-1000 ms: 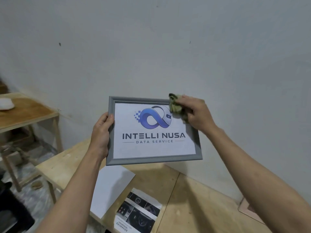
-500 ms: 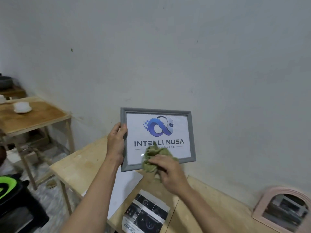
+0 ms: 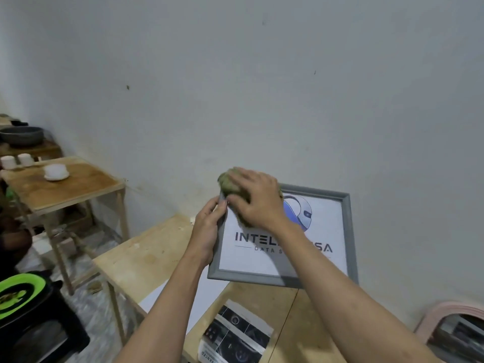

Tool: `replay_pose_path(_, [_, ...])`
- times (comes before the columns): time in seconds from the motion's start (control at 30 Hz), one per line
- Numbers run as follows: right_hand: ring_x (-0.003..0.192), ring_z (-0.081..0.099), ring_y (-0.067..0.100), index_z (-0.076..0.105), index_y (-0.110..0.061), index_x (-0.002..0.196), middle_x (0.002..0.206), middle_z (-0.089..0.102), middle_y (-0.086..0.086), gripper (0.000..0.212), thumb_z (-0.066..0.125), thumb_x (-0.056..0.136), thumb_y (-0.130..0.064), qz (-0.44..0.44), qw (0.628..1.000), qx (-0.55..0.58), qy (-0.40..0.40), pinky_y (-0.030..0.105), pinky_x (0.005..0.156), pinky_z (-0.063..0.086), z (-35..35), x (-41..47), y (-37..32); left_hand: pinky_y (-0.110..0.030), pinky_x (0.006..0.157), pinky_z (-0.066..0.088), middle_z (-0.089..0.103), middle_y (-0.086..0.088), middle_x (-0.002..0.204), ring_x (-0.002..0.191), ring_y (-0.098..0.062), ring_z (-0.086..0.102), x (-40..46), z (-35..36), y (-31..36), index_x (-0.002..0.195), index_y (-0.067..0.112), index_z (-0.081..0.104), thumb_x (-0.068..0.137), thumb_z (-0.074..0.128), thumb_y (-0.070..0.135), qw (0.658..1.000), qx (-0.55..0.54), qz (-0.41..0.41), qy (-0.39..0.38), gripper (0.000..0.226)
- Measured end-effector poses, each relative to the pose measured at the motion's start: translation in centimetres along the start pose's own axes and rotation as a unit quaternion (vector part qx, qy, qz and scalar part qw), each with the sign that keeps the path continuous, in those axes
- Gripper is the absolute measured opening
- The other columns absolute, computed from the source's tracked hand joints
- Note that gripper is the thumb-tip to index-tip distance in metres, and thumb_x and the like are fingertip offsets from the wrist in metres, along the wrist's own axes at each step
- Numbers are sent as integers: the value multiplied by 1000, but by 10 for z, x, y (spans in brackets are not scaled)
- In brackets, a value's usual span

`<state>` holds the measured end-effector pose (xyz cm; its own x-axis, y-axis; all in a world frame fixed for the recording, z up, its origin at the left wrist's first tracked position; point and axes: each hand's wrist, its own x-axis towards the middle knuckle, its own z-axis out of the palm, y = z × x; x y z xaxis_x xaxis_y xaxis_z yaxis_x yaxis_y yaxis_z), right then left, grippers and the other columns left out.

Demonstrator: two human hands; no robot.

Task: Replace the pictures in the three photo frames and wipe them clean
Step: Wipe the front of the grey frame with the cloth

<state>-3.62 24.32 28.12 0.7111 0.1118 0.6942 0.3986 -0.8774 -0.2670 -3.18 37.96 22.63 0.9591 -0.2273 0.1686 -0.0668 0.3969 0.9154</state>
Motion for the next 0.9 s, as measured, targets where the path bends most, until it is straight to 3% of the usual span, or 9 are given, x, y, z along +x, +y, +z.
replay_pose_path(0.03, [122,50,23,56,-31,132,138,55,-4,51,55,81,-31,-36,996,-82,-10,42,104,33,14,-4,2,-26,59,54,74,-7,88,73,-18,69,-1,2,1,110,11,67,102,51,19,1000,-6,4,0,19])
replay_pose_path(0.1, [130,42,25,51,-33,136,146,46,-4,57,47,80,-28,-67,988,-139,-31,42,107,28,28,-11,3,-29,61,55,75,-9,92,75,-20,69,-3,0,-3,111,13,68,102,51,20,1000,2,11,12,20])
replay_pose_path(0.2, [136,37,24,35,-38,145,154,34,-7,77,48,70,-24,-16,984,-162,-66,43,108,26,17,-12,20,-30,55,53,73,-8,83,67,-21,67,-7,-7,-7,106,12,67,101,53,22,999,29,12,39,19])
replay_pose_path(0.27, [136,37,24,36,-35,145,153,35,-6,85,49,62,-24,46,983,-167,-53,42,108,26,-2,-17,44,-27,53,51,71,-3,75,60,-16,64,-7,-13,-3,98,12,65,102,51,20,998,18,22,62,16])
replay_pose_path(0.4, [139,33,30,41,-23,144,153,36,1,79,34,66,-21,129,980,-153,-9,45,113,23,-46,-33,95,-22,51,48,68,2,69,55,-13,60,-4,-23,9,87,14,61,101,51,18,998,-19,26,60,18])
replay_pose_path(0.57, [142,29,31,43,-16,144,154,34,4,75,48,70,-3,121,981,-150,1,44,114,26,-59,-40,117,-20,49,46,66,1,68,55,-13,59,1,-22,2,78,17,59,101,52,19,998,-31,21,51,24])
replay_pose_path(0.7, [147,19,17,44,-24,143,156,26,-11,84,65,69,10,111,986,-118,-39,31,101,41,-42,-98,116,-24,52,47,67,1,70,57,-14,60,7,-39,-4,80,18,59,98,57,22,995,-52,7,90,19])
replay_pose_path(0.83, [145,18,11,43,-23,142,150,22,-17,89,54,66,22,106,987,-69,-94,24,103,39,-16,-162,105,-30,59,47,67,-3,76,65,-20,60,12,-63,-12,84,20,63,97,59,26,991,-50,-14,125,15])
replay_pose_path(0.9, [142,33,18,51,-24,137,146,30,-19,76,49,74,19,138,980,-26,-139,14,104,34,-16,-167,97,-30,58,46,67,-5,77,65,-21,60,13,-71,-18,85,18,61,98,58,25,992,-16,-21,127,15])
